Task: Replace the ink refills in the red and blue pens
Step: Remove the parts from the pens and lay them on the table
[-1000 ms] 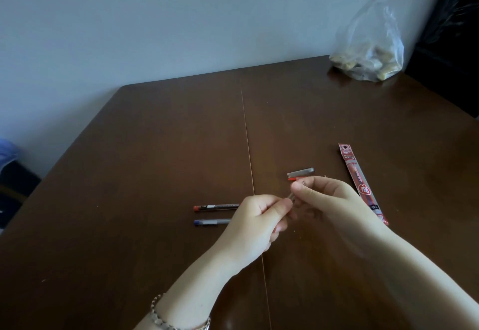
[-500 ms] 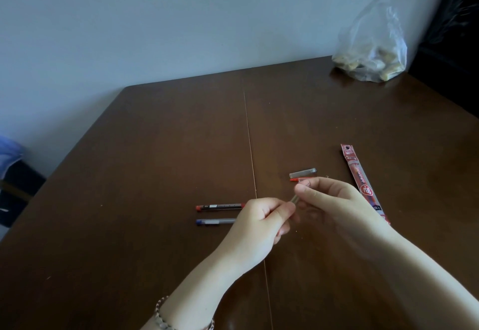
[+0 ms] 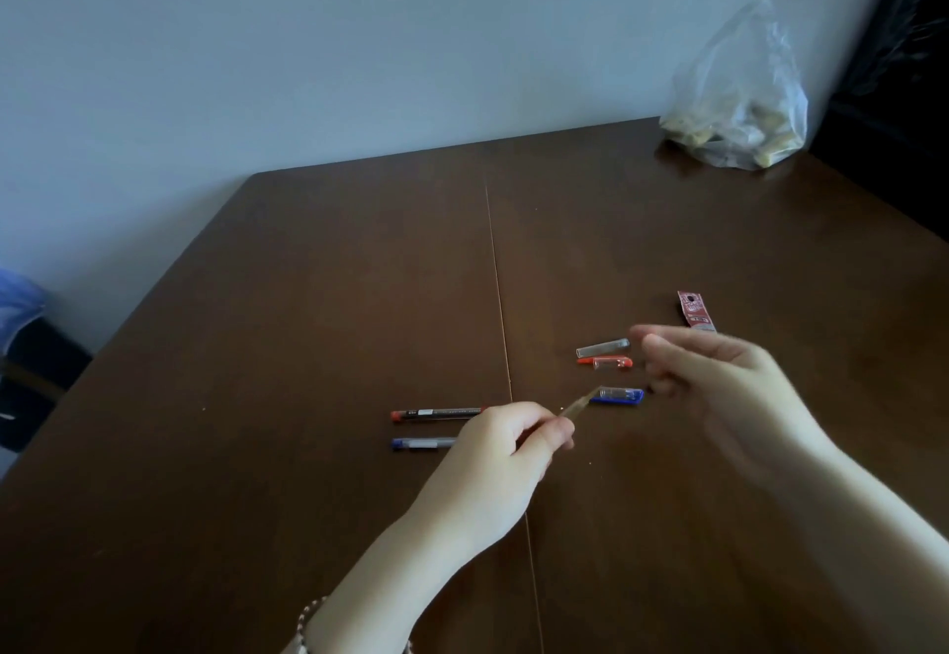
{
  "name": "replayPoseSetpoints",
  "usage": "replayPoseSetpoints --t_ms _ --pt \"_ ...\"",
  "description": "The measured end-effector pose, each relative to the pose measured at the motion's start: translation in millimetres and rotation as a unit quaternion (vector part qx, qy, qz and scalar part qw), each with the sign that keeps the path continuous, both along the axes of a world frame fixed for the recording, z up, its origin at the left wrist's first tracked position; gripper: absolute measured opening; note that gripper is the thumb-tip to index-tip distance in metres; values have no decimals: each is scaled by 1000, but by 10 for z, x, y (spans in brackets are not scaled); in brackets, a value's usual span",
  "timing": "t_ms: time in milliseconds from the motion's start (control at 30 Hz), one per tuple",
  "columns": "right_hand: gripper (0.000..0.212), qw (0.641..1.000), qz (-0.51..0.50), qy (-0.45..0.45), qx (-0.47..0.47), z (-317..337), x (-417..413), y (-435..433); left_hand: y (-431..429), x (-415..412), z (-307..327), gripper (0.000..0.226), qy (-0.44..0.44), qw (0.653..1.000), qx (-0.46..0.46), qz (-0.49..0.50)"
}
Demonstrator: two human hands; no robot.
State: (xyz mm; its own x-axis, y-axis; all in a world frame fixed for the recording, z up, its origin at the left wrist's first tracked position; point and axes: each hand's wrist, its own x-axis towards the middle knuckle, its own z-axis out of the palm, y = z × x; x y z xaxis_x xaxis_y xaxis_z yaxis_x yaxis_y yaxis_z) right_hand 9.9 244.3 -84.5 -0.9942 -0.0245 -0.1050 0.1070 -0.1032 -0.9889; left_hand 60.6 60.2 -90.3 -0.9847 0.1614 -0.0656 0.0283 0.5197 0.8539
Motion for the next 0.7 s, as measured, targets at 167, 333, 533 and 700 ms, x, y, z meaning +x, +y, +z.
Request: replayPoseSetpoints --t_ms 167,333,533,700 --pt "14 913 -62 118 386 -62 -467 290 -107 14 -25 21 20 999 -22 40" --pt "14 866 63 100 486 -221 -749 284 -153 18 0 26 34 998 -25 53" --pt "16 852 61 108 509 -303 -740 311 -173 -11 -6 25 43 997 -30 53" --pt "23 875 -9 165 454 -34 -496 288 -144 -44 5 22 64 996 -26 56"
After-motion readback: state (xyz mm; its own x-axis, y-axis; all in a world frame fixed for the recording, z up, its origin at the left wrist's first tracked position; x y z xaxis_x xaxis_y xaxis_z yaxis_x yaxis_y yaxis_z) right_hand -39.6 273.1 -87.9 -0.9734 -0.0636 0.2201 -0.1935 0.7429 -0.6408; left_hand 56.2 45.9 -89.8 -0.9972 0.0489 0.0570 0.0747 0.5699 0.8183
